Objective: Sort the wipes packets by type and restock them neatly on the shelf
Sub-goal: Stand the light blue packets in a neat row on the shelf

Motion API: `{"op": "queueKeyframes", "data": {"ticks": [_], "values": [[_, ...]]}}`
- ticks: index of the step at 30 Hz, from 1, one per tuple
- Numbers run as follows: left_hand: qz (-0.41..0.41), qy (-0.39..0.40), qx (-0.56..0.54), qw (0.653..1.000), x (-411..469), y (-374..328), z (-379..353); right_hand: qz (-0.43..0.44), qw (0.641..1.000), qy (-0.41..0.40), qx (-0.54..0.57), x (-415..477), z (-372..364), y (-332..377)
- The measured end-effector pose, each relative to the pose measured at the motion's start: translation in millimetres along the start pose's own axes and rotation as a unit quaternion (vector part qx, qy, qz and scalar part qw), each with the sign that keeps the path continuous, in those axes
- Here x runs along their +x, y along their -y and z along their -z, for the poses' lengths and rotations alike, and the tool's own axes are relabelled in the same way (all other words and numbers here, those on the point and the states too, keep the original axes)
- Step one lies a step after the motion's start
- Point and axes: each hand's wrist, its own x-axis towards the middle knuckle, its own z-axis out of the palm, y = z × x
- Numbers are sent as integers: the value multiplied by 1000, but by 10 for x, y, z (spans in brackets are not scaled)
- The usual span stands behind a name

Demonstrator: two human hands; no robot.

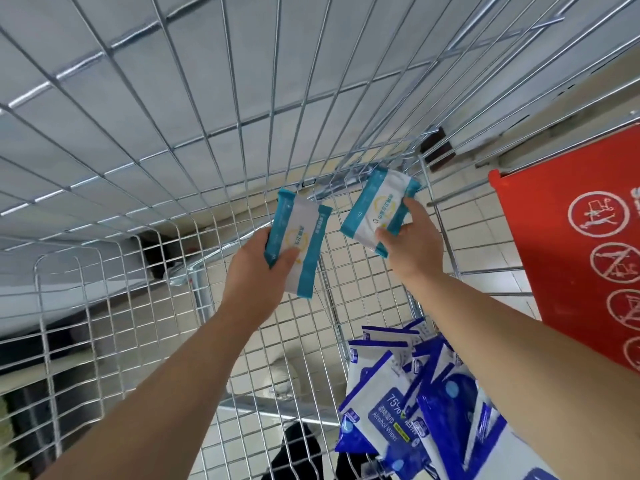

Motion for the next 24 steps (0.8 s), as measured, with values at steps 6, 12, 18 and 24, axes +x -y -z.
{"op": "queueKeyframes", "data": {"ticks": [6, 12, 18, 24], "values": [[9, 4, -8, 1000, 0, 36, 41, -26, 994, 3, 105, 9, -55, 113], [21, 6, -82, 996, -167, -101, 179, 0, 985, 123, 122, -264, 125, 268], [8, -75, -98, 992, -645, -493, 624, 137, 972, 180, 58, -678, 709, 881], [-29, -226, -88, 970, -1751, -1064, 1357, 300, 933, 192, 47, -1566, 1396, 1798]]}}
